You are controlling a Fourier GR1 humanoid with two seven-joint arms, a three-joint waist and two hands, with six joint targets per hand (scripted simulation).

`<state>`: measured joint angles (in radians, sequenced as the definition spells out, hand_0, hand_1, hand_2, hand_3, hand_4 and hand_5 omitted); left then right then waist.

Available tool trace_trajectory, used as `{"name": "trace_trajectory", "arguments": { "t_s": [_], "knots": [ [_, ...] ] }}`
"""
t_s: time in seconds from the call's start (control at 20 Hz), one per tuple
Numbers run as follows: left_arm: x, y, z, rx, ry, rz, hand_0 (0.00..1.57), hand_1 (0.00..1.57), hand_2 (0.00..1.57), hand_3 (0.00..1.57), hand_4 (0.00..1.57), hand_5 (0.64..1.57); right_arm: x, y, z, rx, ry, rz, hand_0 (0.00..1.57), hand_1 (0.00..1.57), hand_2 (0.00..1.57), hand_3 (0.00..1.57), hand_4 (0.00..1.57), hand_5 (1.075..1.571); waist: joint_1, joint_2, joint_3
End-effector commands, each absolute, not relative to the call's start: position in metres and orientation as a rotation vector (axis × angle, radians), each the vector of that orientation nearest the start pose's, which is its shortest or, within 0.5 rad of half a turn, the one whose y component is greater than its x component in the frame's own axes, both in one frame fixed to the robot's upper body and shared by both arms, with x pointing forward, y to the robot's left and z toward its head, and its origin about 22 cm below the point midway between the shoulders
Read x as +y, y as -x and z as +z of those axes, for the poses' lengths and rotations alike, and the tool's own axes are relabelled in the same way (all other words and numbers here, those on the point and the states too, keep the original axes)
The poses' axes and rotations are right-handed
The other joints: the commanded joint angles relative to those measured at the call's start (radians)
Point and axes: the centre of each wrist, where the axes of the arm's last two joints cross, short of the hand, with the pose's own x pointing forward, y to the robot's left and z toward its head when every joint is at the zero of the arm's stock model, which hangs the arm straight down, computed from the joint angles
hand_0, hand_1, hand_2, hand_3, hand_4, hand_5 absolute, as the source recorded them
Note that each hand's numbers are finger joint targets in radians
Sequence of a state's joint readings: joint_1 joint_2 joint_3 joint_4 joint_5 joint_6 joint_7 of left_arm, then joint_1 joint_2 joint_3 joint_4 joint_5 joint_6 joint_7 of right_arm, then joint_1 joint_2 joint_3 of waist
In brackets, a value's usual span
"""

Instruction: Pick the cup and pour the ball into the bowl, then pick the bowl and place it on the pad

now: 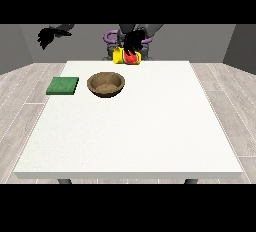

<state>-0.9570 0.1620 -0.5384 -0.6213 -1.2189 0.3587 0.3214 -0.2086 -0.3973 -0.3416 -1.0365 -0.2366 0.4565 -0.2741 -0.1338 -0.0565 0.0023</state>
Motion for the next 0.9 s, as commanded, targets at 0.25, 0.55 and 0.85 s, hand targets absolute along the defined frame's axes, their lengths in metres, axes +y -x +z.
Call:
{"name": "trace_trajectory", "arguments": {
  "t_s": [0.25,0.55,0.85],
  "knots": [
    [0.054,-0.386,0.026,-1.261,-1.801,-2.022,1.52,1.52,1.57,1.57,1.50,1.232,-0.405,-0.275,-0.015,-1.624,-0.073,0.012,0.00,0.00,0.00,0.00,0.00,1.571,0.008,-0.005,-0.0003],
    [0.034,-0.379,0.031,-1.207,-1.834,-2.181,1.45,1.45,1.57,1.57,1.53,1.137,-0.416,-0.259,-0.025,-1.636,-0.051,0.012,0.00,0.00,0.00,0.00,0.00,1.571,0.026,-0.008,-0.0017],
    [0.064,-0.397,0.054,-1.307,-1.735,-2.082,1.45,1.45,1.57,1.57,1.54,1.136,-0.394,-0.273,-0.024,-1.556,-0.062,-0.037,0.00,0.00,0.00,0.00,0.00,1.569,0.065,-0.042,-0.0027]
  ]
}}
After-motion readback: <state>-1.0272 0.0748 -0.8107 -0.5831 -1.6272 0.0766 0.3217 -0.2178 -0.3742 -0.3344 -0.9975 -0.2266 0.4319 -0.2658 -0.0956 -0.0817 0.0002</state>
